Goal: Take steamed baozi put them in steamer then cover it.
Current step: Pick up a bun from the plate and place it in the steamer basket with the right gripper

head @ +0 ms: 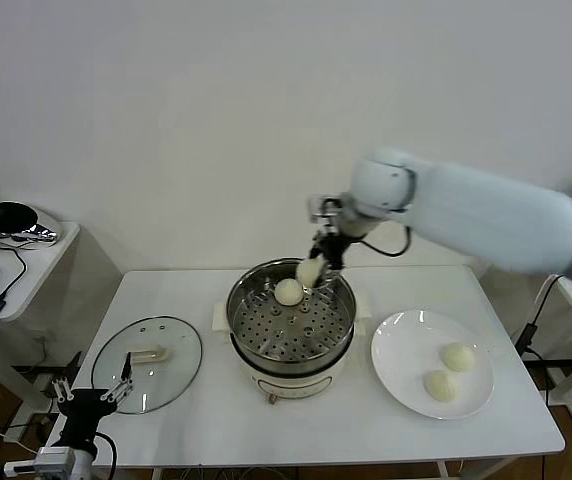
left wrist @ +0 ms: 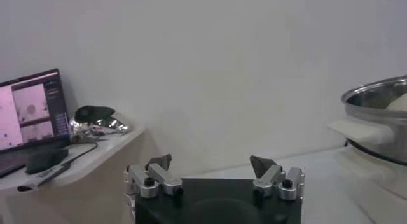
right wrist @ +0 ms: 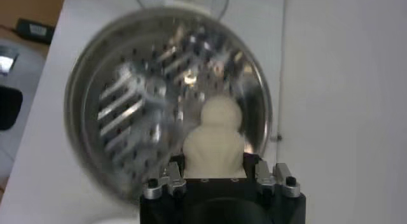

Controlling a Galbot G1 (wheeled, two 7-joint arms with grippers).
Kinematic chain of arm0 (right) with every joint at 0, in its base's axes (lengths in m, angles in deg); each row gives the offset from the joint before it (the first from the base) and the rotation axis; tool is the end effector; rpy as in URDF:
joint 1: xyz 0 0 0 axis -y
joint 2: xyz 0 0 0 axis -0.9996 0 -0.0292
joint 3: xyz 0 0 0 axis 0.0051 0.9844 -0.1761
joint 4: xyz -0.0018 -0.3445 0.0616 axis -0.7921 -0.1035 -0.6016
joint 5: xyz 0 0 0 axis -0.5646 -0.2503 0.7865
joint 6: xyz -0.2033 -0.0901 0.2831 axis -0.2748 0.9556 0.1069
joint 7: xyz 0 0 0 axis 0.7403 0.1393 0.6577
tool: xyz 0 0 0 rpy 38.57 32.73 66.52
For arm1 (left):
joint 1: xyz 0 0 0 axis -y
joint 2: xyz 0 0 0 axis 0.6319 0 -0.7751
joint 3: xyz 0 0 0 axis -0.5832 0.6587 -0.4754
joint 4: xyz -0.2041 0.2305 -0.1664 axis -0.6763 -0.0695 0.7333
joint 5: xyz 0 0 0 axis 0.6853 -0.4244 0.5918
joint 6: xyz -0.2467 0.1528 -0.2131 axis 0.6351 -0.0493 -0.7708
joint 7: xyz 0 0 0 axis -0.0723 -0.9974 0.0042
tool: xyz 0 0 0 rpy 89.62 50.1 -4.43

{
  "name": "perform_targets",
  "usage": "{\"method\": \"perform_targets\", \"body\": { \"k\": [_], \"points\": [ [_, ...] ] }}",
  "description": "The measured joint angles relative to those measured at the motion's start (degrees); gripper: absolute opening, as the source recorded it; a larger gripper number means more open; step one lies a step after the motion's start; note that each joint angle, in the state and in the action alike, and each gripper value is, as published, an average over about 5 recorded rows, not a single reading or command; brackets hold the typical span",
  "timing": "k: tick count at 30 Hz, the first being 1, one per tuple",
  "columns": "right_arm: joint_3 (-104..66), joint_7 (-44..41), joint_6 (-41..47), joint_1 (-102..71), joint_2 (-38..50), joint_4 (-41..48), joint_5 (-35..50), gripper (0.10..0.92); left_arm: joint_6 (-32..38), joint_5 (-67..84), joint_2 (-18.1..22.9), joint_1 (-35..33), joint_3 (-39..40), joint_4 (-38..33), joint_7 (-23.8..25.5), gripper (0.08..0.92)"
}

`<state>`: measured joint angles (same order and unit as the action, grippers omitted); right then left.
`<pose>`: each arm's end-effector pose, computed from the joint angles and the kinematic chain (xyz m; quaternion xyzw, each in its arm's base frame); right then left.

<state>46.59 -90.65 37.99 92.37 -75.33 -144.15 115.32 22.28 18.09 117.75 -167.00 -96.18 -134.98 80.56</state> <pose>0.5392 0.1320 -0.0267 0.5450 -0.5685 0.5299 0.3145 0.1571 0.1218 -0.3017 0.0664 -0.9894 -0.1194 0.0488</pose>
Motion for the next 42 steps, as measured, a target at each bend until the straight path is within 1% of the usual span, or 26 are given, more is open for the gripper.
{"method": "perform_targets", "body": {
  "k": [11, 23, 26, 30, 33, 37, 42],
  "points": [
    [0.9, 2.7, 4.4, -4.6, -9.2, 5.7, 1.5, 0.569, 0.0, -0.1, 0.8, 0.2, 0.1, -0.3, 0.0, 0.823],
    [1.5, 4.7, 6.0, -8.1, -14.0, 10.0, 1.4, 0.58, 0.5, 0.0, 0.7, 0.2, -0.1, -0.2, 0.1, 0.823],
    [1.2, 4.8, 6.1, -8.3, -14.2, 10.6, 1.3, 0.629, 0.5, 0.0, 0.8, 0.2, 0.0, -0.1, 0.1, 0.823],
    [0.8, 4.7, 6.3, -8.0, -13.8, 10.4, 1.7, 0.744, 0.5, 0.0, 0.7, 0.3, 0.0, -0.2, 0.1, 0.823],
    [0.7, 4.2, 6.4, -6.7, -12.8, 9.1, 2.6, 0.803, 0.5, 0.0, 0.6, 0.2, -0.1, -0.3, 0.1, 0.823],
    [1.5, 2.7, 6.2, -3.0, -9.8, 5.7, 3.7, 0.821, 0.5, 0.0, 0.3, 0.2, -0.2, -0.3, 0.1, 0.823],
    [3.2, -0.5, 5.0, 2.6, -3.2, -0.4, 3.4, 0.823, 0.5, 0.0, 0.1, 0.3, 0.0, -0.3, 0.2, 0.823]
  ]
}}
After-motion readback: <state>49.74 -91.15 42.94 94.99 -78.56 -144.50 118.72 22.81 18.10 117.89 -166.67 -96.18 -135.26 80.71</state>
